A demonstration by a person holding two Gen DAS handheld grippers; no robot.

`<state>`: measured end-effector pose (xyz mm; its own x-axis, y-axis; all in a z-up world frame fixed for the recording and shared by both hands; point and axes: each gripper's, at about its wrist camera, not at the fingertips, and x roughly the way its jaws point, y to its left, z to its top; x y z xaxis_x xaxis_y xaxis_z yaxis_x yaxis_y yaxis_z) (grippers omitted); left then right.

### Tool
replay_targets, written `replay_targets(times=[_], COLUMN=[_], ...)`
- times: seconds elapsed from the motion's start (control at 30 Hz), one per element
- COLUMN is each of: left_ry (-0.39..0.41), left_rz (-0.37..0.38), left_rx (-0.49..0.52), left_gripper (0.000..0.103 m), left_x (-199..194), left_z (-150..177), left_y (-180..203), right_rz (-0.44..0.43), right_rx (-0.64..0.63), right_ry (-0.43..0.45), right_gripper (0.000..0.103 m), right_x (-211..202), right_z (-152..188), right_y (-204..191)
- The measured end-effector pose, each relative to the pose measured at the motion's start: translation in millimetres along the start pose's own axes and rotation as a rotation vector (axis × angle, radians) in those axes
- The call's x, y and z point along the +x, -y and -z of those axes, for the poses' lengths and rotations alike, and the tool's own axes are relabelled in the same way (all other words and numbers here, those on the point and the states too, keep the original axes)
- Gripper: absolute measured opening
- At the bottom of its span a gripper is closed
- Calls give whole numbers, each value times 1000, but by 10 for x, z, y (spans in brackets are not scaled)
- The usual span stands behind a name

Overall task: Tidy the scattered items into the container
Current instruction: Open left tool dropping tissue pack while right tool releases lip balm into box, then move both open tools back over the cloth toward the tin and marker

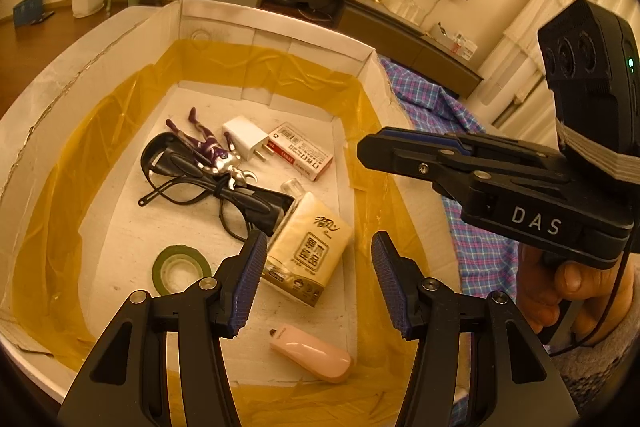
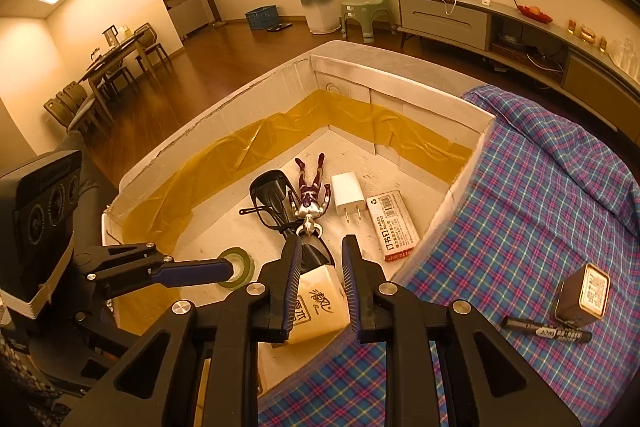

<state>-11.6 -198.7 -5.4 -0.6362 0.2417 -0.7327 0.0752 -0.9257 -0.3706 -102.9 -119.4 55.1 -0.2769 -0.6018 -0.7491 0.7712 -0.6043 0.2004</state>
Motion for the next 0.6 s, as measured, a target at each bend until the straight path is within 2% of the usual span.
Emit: replay_targets(times=[0.13,0.37,0.43,0.6], left_ry=[1,16,20,33], left_rz=[11,3,2,-2], left_rx=[-3,-16,-21,-15], left_gripper=[58,58,58,58], left_x=[-47,-189,-236,-357], left_z=[18,53,63,92], left_y=[36,54,52,103], right_rz=[-19,-38,-42,-59], right_rx=[19,24,24,23], right_ry=[10,21,23,21], right_gripper=[28,31,36,38], right_x=[-88,-241,-275,-334], right_z=[43,138,176,284], right_y=[-2,-77,-103,-187])
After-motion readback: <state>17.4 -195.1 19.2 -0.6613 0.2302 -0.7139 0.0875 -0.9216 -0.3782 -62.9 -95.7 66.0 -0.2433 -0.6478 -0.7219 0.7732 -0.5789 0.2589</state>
